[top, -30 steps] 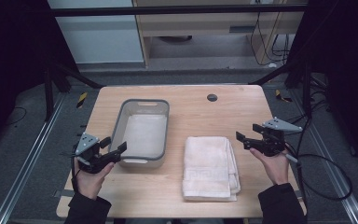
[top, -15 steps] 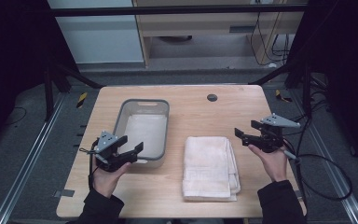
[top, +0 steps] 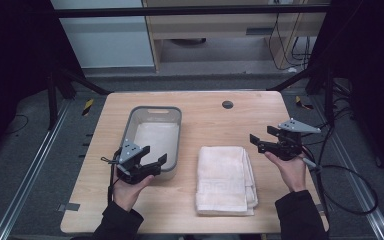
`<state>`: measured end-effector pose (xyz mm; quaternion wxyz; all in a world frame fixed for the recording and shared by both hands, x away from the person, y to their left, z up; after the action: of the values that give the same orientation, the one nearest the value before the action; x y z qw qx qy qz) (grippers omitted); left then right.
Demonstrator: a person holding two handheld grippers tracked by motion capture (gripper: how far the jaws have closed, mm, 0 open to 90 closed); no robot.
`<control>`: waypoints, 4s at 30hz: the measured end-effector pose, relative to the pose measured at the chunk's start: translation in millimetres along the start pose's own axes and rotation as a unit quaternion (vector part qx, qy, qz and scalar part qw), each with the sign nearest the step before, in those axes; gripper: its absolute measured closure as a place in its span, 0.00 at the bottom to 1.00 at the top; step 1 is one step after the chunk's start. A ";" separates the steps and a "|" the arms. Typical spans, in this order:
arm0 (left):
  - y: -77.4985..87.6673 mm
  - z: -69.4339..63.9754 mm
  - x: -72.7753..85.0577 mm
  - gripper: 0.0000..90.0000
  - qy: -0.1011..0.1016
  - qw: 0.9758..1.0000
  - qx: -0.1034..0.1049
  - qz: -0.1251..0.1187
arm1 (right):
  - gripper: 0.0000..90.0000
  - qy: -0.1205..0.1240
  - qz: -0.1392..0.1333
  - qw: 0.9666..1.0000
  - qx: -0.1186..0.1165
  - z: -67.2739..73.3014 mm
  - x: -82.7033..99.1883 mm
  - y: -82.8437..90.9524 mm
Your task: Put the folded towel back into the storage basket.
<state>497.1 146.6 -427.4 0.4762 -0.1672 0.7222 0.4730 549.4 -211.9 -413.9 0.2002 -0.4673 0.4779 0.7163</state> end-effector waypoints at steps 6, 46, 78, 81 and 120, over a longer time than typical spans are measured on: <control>-6.2 -12.3 -1.2 0.34 -0.008 1.000 0.009 0.004 | 0.27 0.000 0.004 1.000 -0.008 3.2 -2.0 -5.2; -51.9 -88.1 30.1 0.40 -0.061 0.993 0.068 0.074 | 0.28 0.016 0.050 0.998 -0.028 14.2 26.4 -32.5; -84.3 -106.1 76.3 0.32 -0.069 0.986 0.059 0.139 | 0.28 0.005 0.122 0.992 -0.032 8.0 71.1 -63.6; -87.0 -106.3 79.6 0.32 -0.067 0.986 0.059 0.143 | 0.28 0.007 0.125 0.992 -0.031 8.1 73.6 -66.1; -99.8 -114.2 90.7 0.52 -0.043 0.981 0.084 0.170 | 0.52 -0.063 0.196 0.976 -0.073 13.1 100.6 -88.1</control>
<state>461.2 19.7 -545.1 0.4320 0.0187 0.7560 0.4914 559.1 -175.7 -542.9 0.0509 -0.3313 0.4933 0.8027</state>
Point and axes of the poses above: each handheld gripper's, and its own axes: y roughly backward along the jaws, x roughly out of its underside, z roughly to its left, the point moved 7 cm from there along -y, roughly forward along the jaws, and after that the axes turned 6 degrees about z, right-handed, at the moved point
